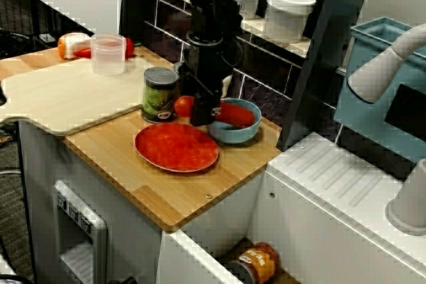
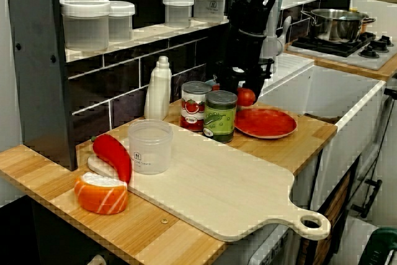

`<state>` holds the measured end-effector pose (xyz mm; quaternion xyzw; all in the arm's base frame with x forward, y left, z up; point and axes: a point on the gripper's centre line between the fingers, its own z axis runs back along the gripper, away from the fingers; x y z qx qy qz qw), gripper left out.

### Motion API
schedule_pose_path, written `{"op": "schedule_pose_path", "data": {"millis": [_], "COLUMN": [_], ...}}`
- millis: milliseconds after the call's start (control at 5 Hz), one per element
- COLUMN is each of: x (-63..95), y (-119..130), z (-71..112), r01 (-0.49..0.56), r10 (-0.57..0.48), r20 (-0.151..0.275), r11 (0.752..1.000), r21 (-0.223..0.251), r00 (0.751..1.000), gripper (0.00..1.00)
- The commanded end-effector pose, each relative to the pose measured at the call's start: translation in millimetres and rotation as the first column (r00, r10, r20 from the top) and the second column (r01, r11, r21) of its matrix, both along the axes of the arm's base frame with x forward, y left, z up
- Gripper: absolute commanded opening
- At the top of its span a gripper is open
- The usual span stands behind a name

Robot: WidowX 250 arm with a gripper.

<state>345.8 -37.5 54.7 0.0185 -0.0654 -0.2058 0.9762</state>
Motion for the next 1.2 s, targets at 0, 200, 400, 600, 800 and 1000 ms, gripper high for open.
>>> {"op": "schedule_pose_path", "data": {"millis": [0,200,400,600,800,1000], "x": [-7.0,-9.7,-13.2,-19.1,-27.4,-35.2], "y": [12.1,14.7,18.5,25.5,34.3,42.1], "z": [37.4,41.6,46.4,54.0,63.8,71.4], "r01": [-0.008,-0.008,-0.006,-0.004,-0.004,0.001], "r10": [0.010,0.011,0.010,0.010,0.012,0.008], "r20": [0.077,0.083,0.086,0.083,0.089,0.094], "r11": [1.000,0.999,0.999,0.998,0.996,0.995], "r21": [-0.029,-0.037,-0.048,-0.064,-0.086,-0.099], "r00": [0.997,0.996,0.996,0.997,0.996,0.996], "gripper": [0.00,0.00,0.00,0.00,0.00,0.00]}}
